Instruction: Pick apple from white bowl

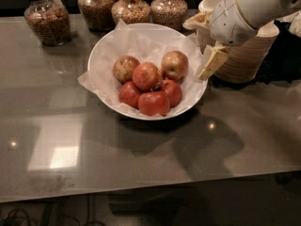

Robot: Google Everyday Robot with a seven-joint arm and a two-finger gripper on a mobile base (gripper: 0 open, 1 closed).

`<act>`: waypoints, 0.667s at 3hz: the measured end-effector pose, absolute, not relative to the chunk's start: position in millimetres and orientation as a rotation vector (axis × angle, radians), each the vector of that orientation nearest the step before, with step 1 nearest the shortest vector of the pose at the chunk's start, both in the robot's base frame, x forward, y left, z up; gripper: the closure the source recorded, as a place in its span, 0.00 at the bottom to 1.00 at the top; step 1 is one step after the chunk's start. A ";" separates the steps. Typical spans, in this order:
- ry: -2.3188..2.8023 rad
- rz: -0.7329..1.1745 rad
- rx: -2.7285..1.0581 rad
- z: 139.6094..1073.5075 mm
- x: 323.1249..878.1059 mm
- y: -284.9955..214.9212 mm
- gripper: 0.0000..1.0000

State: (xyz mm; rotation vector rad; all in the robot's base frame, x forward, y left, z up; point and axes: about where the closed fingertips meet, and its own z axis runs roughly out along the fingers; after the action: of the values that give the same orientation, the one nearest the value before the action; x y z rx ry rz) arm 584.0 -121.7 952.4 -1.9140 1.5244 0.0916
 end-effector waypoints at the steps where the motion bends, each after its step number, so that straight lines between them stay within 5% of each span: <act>1: 1.524 0.102 -1.931 945.2 592.1 -117.2 0.17; 2: 1.536 0.128 -1.944 935.8 598.0 -114.9 0.18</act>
Offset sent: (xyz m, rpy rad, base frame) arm 0.0207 0.0056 -0.0251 -0.0148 0.0650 0.0186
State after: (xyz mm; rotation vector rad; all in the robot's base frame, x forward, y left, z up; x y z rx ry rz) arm 598.0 -114.9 935.8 -1.9441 1.5360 0.1277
